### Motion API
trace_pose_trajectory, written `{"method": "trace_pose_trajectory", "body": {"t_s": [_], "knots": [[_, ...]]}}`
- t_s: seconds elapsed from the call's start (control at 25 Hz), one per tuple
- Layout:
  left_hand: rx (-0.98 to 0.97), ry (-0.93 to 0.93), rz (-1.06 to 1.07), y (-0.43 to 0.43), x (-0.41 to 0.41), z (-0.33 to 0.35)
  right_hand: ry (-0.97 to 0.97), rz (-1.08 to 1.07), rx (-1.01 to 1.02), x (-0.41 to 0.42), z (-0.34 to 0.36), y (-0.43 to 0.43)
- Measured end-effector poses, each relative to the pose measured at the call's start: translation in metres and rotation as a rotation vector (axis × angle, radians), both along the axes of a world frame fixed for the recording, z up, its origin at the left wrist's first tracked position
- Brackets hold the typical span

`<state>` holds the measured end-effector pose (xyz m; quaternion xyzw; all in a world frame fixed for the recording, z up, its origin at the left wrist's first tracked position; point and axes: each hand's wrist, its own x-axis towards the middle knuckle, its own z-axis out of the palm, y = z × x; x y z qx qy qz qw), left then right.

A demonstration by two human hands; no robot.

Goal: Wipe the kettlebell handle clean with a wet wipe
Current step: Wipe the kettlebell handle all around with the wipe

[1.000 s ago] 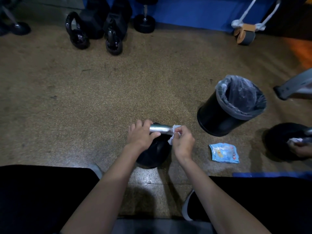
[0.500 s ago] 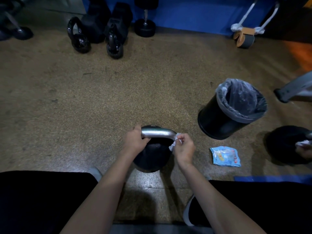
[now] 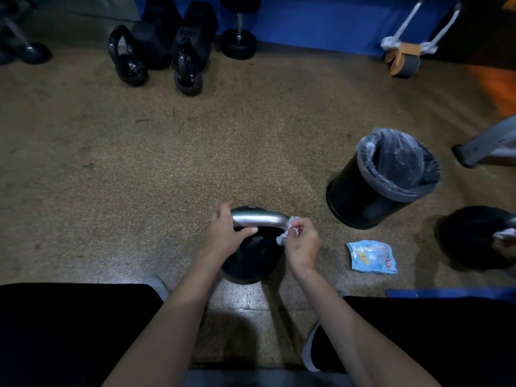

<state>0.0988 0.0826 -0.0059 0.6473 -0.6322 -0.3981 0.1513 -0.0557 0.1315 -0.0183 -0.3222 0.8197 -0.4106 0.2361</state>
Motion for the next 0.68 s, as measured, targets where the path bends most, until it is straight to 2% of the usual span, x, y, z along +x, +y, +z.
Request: {"method": "trace_pose_trajectory", "body": {"t_s": [0.36,0.56,0.68], "knots": [[0.001,0.008,0.070,0.0043,-0.0016,-0.0005,0.034,0.046,-0.001,0.0049,0.0031,0.0040],[0.058,-0.050,0.106,0.0038,-0.0021,-0.0016,-0.070,-0.018,0.008,0.0013,0.0059,0.0014],[0.045,-0.079,0.083,0.0012,-0.0017,-0.0010,-0.036,-0.019,-0.008,0.0047,0.0062,0.0021]]}}
